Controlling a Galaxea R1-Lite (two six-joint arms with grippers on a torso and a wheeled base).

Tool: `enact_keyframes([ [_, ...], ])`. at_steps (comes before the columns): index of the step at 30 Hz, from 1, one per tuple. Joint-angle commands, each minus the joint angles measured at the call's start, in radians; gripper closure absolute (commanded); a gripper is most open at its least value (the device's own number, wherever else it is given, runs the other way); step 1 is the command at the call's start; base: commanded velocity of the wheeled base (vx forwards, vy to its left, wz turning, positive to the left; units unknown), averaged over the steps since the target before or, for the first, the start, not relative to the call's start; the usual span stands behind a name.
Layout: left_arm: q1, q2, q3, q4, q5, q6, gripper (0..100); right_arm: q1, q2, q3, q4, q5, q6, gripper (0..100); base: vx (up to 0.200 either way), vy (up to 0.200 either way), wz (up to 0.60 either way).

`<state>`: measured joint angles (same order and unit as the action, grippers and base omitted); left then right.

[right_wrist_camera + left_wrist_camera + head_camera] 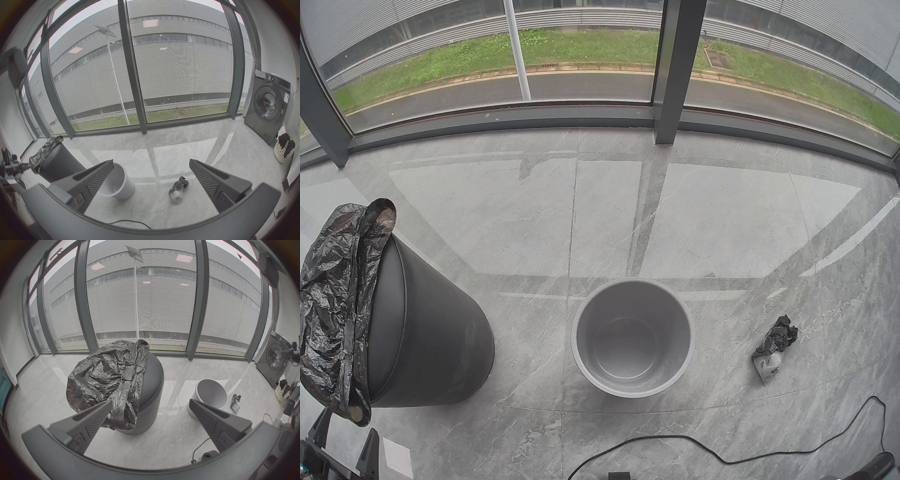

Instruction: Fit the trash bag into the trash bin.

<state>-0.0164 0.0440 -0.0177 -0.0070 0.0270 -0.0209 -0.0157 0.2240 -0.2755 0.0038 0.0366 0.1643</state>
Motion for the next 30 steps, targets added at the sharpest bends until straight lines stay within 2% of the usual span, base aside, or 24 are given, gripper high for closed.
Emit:
enact_keyframes([
  [1, -0.008, 0.051, 0.018, -0.002, 0.002, -0.014, 0, 0.017, 0.314, -0.188, -0.061, 0.063, 0.070, 0, 0.000, 0.000, 0.00],
  [5, -0.010, 0.039, 0.018, -0.002, 0.001, -0.013, 0, 0.033, 0.379, -0.194, -0.110, 0.089, 0.101, 0, 0.000, 0.000, 0.00],
  [9, -0.014, 0.023, 0.018, -0.007, 0.001, -0.007, 0, 0.088, 0.445, -0.211, -0.171, 0.109, 0.129, 0, 0.000, 0.000, 0.00],
  [13, -0.014, 0.023, 0.018, -0.004, -0.001, -0.001, 0, 0.108, 0.482, -0.228, -0.179, 0.120, 0.159, 0, 0.000, 0.000, 0.00],
  [14, -0.011, 0.109, -0.214, 0.004, 0.017, -0.083, 0, 0.137, 0.543, -0.246, -0.183, 0.143, 0.213, 0, 0.000, 0.000, 0.00],
  [16, -0.004, 0.214, -0.404, 0.050, 0.040, -0.182, 0, 0.145, 0.563, -0.249, -0.189, 0.143, 0.227, 0, 0.000, 0.000, 0.00],
  [17, -0.004, 0.281, -0.521, 0.125, 0.057, -0.223, 0, 0.148, 0.575, -0.248, -0.206, 0.144, 0.228, 0, 0.000, 0.000, 0.00],
  [18, -0.020, 0.339, -0.620, 0.229, 0.057, -0.188, 0, 0.151, 0.592, -0.243, -0.239, 0.144, 0.230, 0, 0.000, 0.000, 0.00],
  [20, -0.033, 0.366, -0.634, 0.268, 0.059, -0.152, 0, 0.151, 0.601, -0.240, -0.257, 0.144, 0.228, 0, 0.000, 0.000, 0.00],
  [21, -0.039, 0.422, -0.608, 0.251, 0.067, -0.083, 0, 0.152, 0.621, -0.244, -0.286, 0.144, 0.228, 0, 0.000, 0.000, 0.00],
  [24, -0.007, 0.557, -0.551, 0.073, 0.102, -0.008, 0, 0.155, 0.670, -0.261, -0.324, 0.144, 0.225, 0, 0.000, 0.000, 0.00],
  [25, 0.000, 0.668, -0.547, -0.077, 0.149, 0.021, 0, 0.160, 0.692, -0.267, -0.349, 0.144, 0.224, 0, 0.000, 0.000, 0.00],
  [26, 0.000, 0.718, -0.547, -0.137, 0.171, 0.030, 0, 0.161, 0.698, -0.267, -0.357, 0.144, 0.224, 0, 0.000, 0.000, 0.00],
  [28, -0.005, 0.922, -0.567, -0.381, 0.283, 0.053, 0, 0.186, 0.716, -0.261, -0.378, 0.143, 0.232, 0, 0.000, 0.000, 0.00],
  [30, -0.020, 0.998, -0.564, -0.476, 0.329, 0.064, 0, 0.198, 0.719, -0.254, -0.380, 0.143, 0.235, 0, 0.000, 0.000, 0.00],
])
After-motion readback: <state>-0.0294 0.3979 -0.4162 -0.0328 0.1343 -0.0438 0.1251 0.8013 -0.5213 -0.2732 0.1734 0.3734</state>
